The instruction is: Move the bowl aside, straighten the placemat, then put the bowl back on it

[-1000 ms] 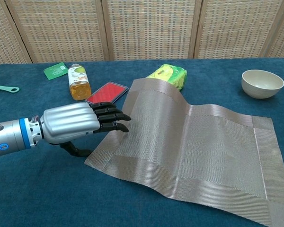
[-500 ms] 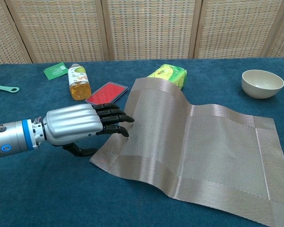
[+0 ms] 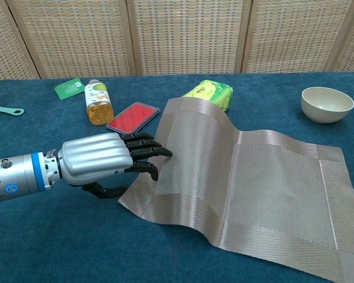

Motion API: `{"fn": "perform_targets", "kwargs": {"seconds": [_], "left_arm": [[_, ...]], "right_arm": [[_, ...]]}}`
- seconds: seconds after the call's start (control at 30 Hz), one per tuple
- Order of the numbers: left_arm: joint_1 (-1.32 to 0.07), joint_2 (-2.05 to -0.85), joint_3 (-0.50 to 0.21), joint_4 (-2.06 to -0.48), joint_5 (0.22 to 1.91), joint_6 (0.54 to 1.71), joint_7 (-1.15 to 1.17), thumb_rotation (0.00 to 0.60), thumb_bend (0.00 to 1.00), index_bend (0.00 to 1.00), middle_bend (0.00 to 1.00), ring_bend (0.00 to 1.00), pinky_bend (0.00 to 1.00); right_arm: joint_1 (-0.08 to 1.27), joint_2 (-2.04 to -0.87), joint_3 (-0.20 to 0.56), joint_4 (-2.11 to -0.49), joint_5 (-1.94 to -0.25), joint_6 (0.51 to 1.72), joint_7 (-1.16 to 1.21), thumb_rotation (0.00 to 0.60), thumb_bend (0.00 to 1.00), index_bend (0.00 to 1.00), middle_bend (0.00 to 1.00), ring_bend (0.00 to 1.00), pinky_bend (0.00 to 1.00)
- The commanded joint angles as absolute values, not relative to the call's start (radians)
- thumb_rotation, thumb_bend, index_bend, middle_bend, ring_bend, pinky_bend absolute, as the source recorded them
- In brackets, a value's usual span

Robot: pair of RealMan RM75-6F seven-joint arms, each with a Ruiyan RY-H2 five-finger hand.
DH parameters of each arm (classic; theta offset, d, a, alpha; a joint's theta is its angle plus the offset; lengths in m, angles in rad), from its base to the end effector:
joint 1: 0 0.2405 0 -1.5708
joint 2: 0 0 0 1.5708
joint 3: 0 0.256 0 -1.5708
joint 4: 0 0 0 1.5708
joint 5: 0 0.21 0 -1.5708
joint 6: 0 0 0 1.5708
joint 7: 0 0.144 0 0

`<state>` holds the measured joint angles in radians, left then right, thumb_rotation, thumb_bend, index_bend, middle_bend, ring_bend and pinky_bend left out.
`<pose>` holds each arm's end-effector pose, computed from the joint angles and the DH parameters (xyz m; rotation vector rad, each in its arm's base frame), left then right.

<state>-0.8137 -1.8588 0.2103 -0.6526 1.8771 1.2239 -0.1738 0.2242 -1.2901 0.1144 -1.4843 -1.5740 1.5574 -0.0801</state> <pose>-0.1833 0.3202 -0.0873 -2.4504 -0.2081 -1.0142 -0.2716 -0.2334 0.1306 1.4306 -0.6628 1.1026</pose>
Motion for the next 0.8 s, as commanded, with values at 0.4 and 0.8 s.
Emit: {"fn": "perform_targets", "kwargs": {"seconds": [0.4, 0.8], "left_arm": [[-0.809, -1.878, 0.211, -0.652, 1.872, 1.231, -0.187, 0.6, 0.52, 0.33, 0.0, 0.0, 0.0], [-0.808, -1.876, 0.221, -0.67, 1.879, 1.239, -0.193, 0.6, 0.52, 0.43, 0.0, 0.0, 0.0]], "right_arm": [[0.221, -1.287, 0.117, -1.489, -1.579, 1.556, -0.077, 0.6, 0.0, 0.11, 0.0, 0.0, 0.0], [0.219, -1.284, 0.12, -1.492, -1.584, 1.558, -0.073, 0.6, 0.0, 0.12, 0.0, 0.0, 0.0]]}}
